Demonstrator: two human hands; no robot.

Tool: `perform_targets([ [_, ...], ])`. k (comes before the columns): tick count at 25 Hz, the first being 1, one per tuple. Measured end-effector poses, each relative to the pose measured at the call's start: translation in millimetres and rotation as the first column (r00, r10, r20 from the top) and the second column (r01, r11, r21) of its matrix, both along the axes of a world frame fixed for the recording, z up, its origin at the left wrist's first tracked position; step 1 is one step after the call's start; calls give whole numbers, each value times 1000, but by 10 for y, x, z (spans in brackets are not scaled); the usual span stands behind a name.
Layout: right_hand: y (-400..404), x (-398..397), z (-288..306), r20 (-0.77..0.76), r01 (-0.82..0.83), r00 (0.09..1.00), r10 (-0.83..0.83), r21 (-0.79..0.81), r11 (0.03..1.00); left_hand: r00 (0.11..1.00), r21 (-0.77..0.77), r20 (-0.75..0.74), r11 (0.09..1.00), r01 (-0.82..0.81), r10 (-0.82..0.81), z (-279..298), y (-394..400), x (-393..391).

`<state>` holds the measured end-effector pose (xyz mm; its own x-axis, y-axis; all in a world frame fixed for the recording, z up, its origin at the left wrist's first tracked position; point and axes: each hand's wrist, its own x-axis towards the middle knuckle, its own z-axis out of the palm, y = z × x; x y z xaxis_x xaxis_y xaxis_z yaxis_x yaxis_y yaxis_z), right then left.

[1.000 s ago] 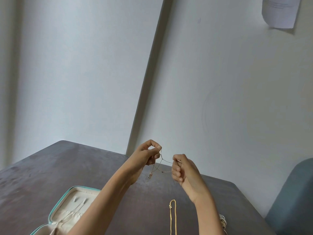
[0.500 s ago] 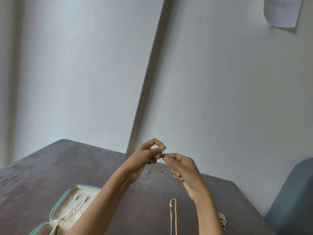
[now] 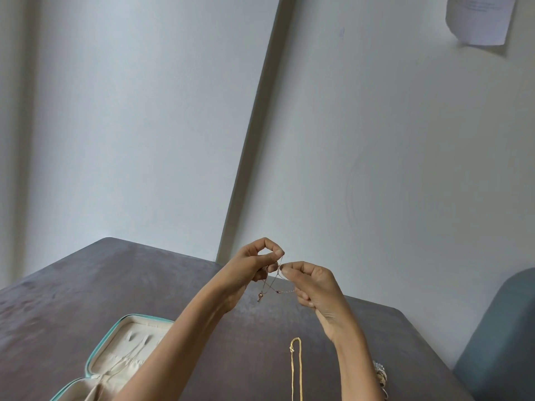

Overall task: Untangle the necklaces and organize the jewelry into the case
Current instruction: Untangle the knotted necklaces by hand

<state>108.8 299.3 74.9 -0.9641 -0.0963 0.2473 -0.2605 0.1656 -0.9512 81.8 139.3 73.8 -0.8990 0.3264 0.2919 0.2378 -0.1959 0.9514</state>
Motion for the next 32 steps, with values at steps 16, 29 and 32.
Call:
perform_targets([
  [16, 33, 30, 21, 15, 54, 998, -54, -6, 999, 999, -27, 7, 999, -47, 47, -18, -15, -24],
  [29, 37, 0, 3, 47, 95, 995, -90, -122, 988, 999, -203, -7, 978, 44, -46, -112, 14, -50],
  [32, 30, 4, 4, 56, 87, 995, -82, -97, 992, 999, -220, -27, 975, 14, -20, -99, 17, -21],
])
